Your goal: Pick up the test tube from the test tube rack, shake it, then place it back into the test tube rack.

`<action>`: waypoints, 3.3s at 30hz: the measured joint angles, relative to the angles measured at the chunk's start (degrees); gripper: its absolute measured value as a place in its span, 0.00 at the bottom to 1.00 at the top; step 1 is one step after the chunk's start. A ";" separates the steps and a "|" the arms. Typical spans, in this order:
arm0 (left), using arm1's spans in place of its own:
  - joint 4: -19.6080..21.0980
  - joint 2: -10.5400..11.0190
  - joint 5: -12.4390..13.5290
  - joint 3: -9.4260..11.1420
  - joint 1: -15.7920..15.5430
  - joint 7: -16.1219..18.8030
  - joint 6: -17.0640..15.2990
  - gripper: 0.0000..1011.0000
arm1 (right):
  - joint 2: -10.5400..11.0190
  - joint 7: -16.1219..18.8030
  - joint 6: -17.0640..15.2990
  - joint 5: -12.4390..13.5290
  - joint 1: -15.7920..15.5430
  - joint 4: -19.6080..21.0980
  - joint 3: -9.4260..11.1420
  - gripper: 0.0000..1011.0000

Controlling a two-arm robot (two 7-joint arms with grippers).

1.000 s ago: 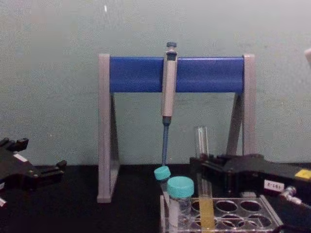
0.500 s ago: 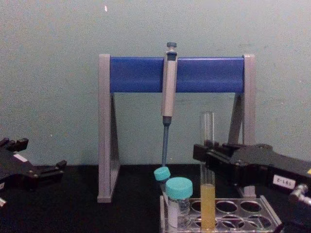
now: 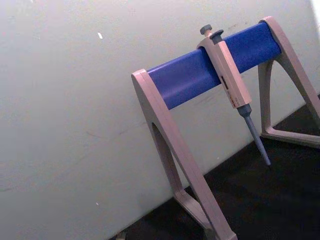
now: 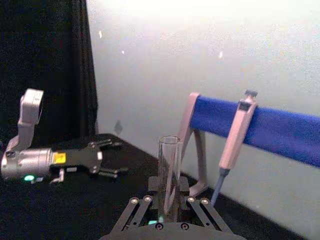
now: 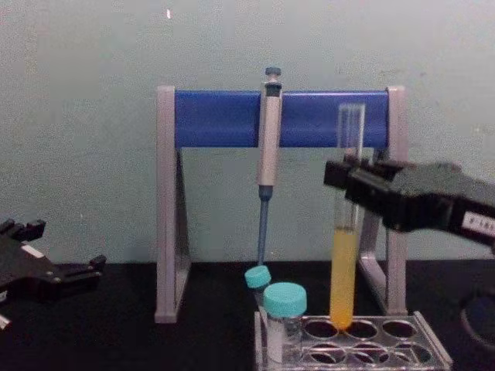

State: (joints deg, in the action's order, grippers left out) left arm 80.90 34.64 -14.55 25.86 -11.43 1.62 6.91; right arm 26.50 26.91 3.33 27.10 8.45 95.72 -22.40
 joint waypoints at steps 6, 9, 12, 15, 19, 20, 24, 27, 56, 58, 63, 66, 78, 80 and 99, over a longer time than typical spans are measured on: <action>0.00 0.00 0.00 0.00 0.00 0.00 0.00 0.99 | -0.21 -1.21 -0.90 0.11 1.14 0.43 1.26 0.23; 0.00 0.00 0.00 0.00 0.00 0.00 0.00 0.99 | -0.66 -2.06 -1.71 0.11 2.29 -0.54 1.87 0.23; 0.00 0.00 0.00 0.00 0.00 0.00 0.00 0.99 | -1.17 -2.76 -2.38 0.08 3.40 -1.82 2.40 0.23; 0.00 0.00 0.00 0.00 0.00 0.00 0.00 0.99 | -1.65 -3.22 -2.79 0.04 4.32 -2.95 2.71 0.23; 0.00 0.00 0.00 0.00 0.00 0.00 0.00 0.99 | -2.16 -3.35 -3.03 -0.10 5.11 -4.12 2.79 0.23; 0.00 0.00 0.00 0.00 0.00 0.00 0.00 0.99 | -2.35 -3.34 -3.10 -0.15 5.38 -4.54 2.78 0.23; 0.00 0.00 0.00 0.00 0.00 0.00 0.00 0.99 | -2.82 -3.15 -3.24 -0.38 6.10 -5.44 2.49 0.23; 0.00 0.00 0.00 0.00 0.00 0.00 0.00 0.99 | -3.16 -2.94 -3.32 -0.56 6.71 -6.17 2.21 0.23; 0.00 0.00 0.00 0.00 0.00 0.00 0.00 0.99 | 1.35 -1.51 -4.24 0.86 -1.30 1.96 4.16 0.23; 0.00 0.00 0.00 0.00 0.00 0.00 0.00 0.99 | 0.98 -1.13 -4.21 1.10 -0.82 1.59 3.62 0.23; 0.00 0.00 0.01 0.00 0.00 0.00 0.00 0.99 | -1.15 -0.21 -3.62 1.69 2.33 -1.16 1.89 0.23; 0.00 0.00 0.00 0.00 0.00 0.00 0.00 0.99 | -2.52 -0.17 -2.90 1.95 4.44 -3.43 1.39 0.23; 0.00 0.00 0.00 0.00 0.00 0.00 0.00 0.99 | -4.57 -2.47 -1.27 0.33 8.06 -7.92 1.58 0.23; 0.00 0.00 0.00 0.00 0.00 0.00 0.00 0.99 | -4.48 -2.75 -1.42 0.13 8.01 -7.92 1.84 0.23; 0.00 0.00 0.01 0.00 0.00 0.00 0.00 0.99 | 0.99 -3.16 -4.38 -0.81 0.97 -0.13 4.86 0.23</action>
State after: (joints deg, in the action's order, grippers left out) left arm 80.90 34.65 -14.55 25.86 -11.43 1.62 6.91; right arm 27.49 23.74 -1.05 26.29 9.41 95.60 -17.53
